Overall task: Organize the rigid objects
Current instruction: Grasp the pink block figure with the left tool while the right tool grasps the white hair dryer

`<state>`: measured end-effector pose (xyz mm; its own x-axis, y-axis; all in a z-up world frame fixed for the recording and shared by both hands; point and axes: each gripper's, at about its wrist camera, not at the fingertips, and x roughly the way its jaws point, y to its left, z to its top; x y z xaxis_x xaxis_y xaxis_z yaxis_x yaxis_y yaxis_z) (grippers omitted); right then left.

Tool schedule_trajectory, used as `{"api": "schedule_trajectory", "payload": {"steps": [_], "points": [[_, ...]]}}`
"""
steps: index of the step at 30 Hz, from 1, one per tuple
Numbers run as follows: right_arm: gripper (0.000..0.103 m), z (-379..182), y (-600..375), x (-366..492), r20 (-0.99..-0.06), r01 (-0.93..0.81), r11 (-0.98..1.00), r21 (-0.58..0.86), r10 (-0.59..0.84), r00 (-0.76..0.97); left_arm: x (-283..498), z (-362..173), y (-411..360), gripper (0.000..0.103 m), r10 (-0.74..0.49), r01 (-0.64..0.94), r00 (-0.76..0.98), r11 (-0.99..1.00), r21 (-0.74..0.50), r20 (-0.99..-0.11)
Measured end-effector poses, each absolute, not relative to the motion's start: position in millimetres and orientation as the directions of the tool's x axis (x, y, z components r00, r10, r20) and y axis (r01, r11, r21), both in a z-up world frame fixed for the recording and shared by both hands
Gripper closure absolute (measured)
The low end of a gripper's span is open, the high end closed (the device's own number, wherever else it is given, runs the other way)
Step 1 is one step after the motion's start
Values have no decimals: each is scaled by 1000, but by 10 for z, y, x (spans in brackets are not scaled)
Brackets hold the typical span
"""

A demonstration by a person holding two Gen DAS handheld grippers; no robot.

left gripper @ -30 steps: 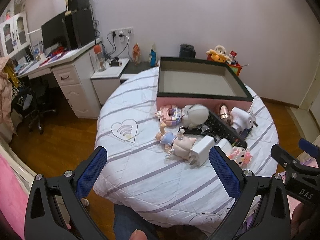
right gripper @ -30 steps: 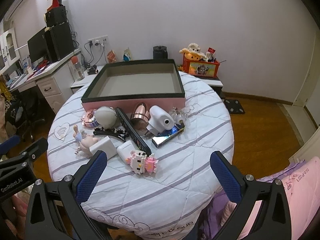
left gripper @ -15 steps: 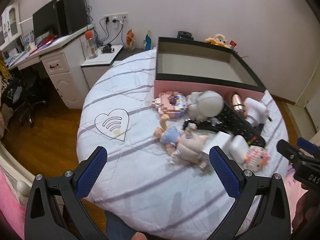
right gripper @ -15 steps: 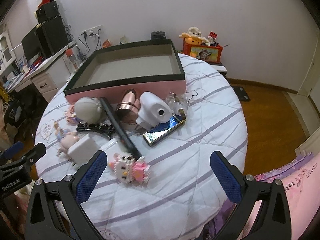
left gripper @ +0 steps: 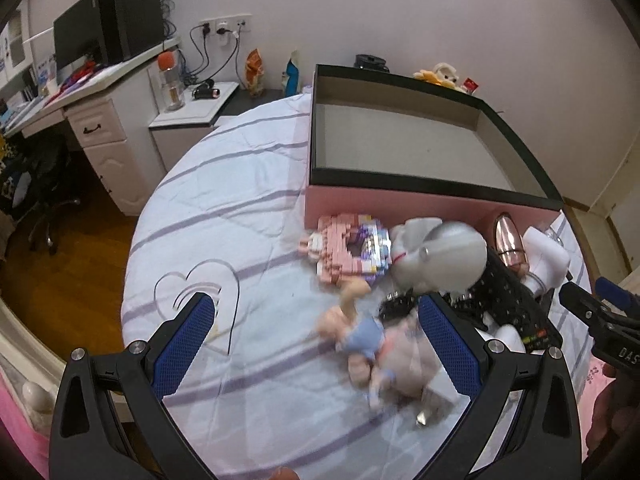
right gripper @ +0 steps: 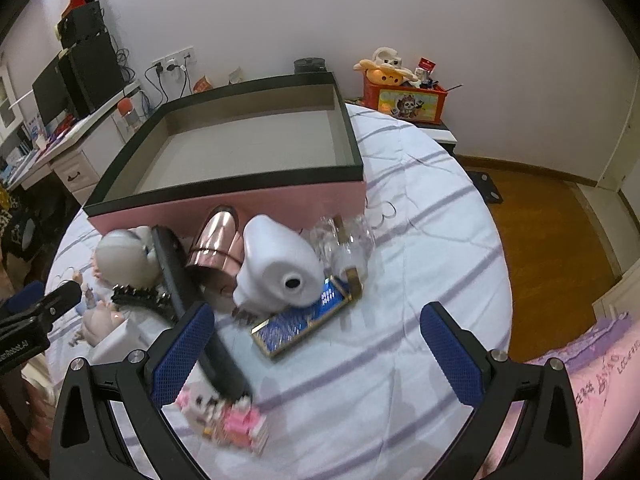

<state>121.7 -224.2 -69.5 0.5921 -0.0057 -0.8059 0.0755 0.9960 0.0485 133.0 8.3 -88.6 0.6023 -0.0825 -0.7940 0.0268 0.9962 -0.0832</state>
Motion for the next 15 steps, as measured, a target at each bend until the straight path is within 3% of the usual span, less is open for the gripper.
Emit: {"api": "schedule_trajectory", "payload": {"steps": [7, 15], "points": [[0, -793, -2234, 1492, -813, 38, 999, 27, 0, 582, 1596, -964, 139, 0, -90, 29, 585, 995, -90, -806], [19, -844, -2153, 1634, -816, -29, 1000, -10, 9, 579, 1834, -1258, 138, 0, -144, 50, 533, 989, -139, -834]]}}
